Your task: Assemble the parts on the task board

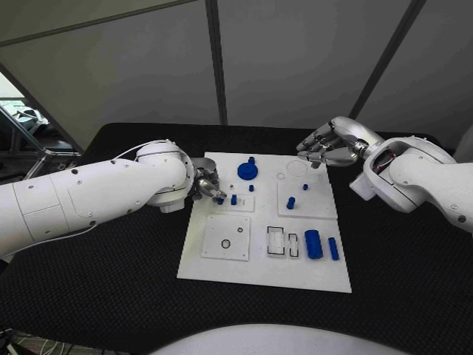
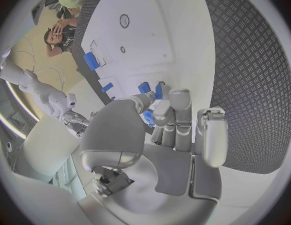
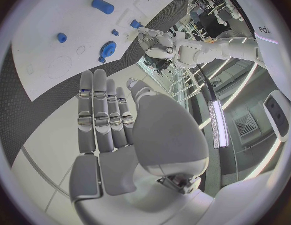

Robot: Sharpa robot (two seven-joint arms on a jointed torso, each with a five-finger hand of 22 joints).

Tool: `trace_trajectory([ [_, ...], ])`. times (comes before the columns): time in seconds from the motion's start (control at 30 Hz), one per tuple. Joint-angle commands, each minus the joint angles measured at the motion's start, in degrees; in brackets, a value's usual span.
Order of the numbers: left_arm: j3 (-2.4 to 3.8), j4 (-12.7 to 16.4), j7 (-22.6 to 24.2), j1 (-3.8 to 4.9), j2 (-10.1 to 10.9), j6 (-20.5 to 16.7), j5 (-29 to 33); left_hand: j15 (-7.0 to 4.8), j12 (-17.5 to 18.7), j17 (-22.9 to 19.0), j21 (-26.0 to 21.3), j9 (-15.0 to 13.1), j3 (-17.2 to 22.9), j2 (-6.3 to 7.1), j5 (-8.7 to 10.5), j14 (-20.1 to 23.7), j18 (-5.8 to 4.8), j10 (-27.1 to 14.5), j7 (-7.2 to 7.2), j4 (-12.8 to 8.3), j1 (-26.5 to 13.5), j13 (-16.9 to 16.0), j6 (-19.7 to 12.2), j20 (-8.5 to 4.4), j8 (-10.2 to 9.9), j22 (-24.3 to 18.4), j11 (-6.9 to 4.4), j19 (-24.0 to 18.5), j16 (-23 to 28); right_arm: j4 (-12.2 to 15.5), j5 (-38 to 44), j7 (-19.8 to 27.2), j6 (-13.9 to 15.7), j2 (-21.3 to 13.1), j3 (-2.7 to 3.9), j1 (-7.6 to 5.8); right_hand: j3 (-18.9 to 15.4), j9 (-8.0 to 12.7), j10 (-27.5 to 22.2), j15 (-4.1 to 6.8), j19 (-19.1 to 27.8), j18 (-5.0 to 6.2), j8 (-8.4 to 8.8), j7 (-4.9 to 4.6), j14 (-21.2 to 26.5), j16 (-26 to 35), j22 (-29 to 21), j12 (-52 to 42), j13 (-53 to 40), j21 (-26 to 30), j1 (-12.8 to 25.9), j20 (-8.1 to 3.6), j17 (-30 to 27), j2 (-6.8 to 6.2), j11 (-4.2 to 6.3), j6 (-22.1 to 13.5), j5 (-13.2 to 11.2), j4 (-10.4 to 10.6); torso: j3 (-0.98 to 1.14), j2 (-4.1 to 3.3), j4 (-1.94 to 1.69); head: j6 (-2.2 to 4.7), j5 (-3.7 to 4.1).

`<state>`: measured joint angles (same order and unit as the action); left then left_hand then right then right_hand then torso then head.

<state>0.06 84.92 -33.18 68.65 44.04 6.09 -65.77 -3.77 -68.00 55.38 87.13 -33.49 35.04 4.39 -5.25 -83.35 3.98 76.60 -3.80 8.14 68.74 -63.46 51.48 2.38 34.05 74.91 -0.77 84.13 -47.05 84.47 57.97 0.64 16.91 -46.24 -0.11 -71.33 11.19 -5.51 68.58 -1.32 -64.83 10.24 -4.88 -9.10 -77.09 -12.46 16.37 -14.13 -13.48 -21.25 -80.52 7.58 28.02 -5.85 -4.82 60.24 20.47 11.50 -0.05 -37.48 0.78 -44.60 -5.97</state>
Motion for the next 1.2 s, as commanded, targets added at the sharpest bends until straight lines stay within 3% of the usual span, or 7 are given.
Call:
trace_trajectory([
  [0.03, 0.04, 0.2, -0.9, -0.13, -0.1, 1.0, -1.4, -0.45, -0.3, 0.1, 0.2, -0.1, 7.0, 0.24, -0.25, 0.1, -3.18, 0.4, 0.31, -6.7, 0.0, 0.0, -0.1, -0.36, 0.3, 12.5, -0.09, 4.4, 0.1, 0.1, 0.1, 0.5, 0.0, 0.0, 0.04, -0.12, 0.3, 0.0, 0.2, -0.05, -0.3, 0.24, 0.26, -0.20, -0.3, 0.3, -0.1, 0.2, 0.1, 0.2, -0.3, 0.11, 0.1, 0.12, -0.06, 0.2, 0.2, -0.1, -0.04, 0.06, 0.01, -0.18, -0.12],
  [0.93, 0.04, 0.2, -2.2, -0.61, -0.4, 1.5, -1.5, -0.47, -0.2, 0.1, 0.3, -0.2, 8.0, 0.59, -0.29, 0.1, -3.21, 0.5, 0.33, -6.9, -0.5, 0.0, -0.1, -0.40, 0.5, 12.6, -0.12, 4.5, 0.1, 0.2, 0.2, 0.4, 0.0, -0.2, 0.04, -0.12, 0.4, 0.0, 0.2, -0.05, -0.4, 0.23, 0.25, -0.21, -0.3, 0.3, -0.1, 0.2, 0.1, 0.2, -0.3, 0.10, 0.1, 0.15, -0.06, 0.2, 0.2, -0.1, 0.01, 0.01, 0.05, -0.26, -0.04],
  [1.1, 0.03, 0.0, -2.1, -0.62, -0.8, 1.9, -1.3, -0.54, -0.5, 0.1, 0.4, -0.4, 8.4, 1.13, -0.34, 0.1, -3.25, 0.8, 0.57, -6.6, -2.1, -0.2, 0.3, -0.43, 1.0, 12.8, -0.25, 4.6, 0.1, 0.3, 0.2, 0.4, 0.0, -0.2, 0.04, -0.12, 0.4, 0.0, 0.2, -0.05, -0.4, 0.23, 0.25, -0.21, -0.3, 0.3, -0.1, 0.2, 0.1, 0.2, -0.3, 0.10, 0.1, 0.15, -0.06, 0.2, 0.2, -0.1, 0.03, 0.04, 0.03, -0.42, -0.06],
  [1.2, 0.03, -0.2, -2.4, -0.63, -1.0, 1.7, -0.6, -0.61, -0.7, 0.1, 0.6, -0.5, 7.5, 1.29, -0.13, 0.0, -3.30, 1.1, 0.84, -5.1, -4.6, -0.4, 0.9, -0.48, 1.3, 12.9, -0.41, 4.7, 0.1, 0.3, 0.2, 0.4, 0.0, -0.3, 0.05, -0.13, 0.4, 0.0, 0.2, -0.05, -0.4, 0.23, 0.25, -0.21, -0.3, 0.3, -0.1, 0.2, 0.1, 0.2, -0.3, 0.10, 0.1, 0.15, -0.06, 0.2, 0.2, -0.1, 0.04, 0.03, 0.01, -0.40, 0.00],
])
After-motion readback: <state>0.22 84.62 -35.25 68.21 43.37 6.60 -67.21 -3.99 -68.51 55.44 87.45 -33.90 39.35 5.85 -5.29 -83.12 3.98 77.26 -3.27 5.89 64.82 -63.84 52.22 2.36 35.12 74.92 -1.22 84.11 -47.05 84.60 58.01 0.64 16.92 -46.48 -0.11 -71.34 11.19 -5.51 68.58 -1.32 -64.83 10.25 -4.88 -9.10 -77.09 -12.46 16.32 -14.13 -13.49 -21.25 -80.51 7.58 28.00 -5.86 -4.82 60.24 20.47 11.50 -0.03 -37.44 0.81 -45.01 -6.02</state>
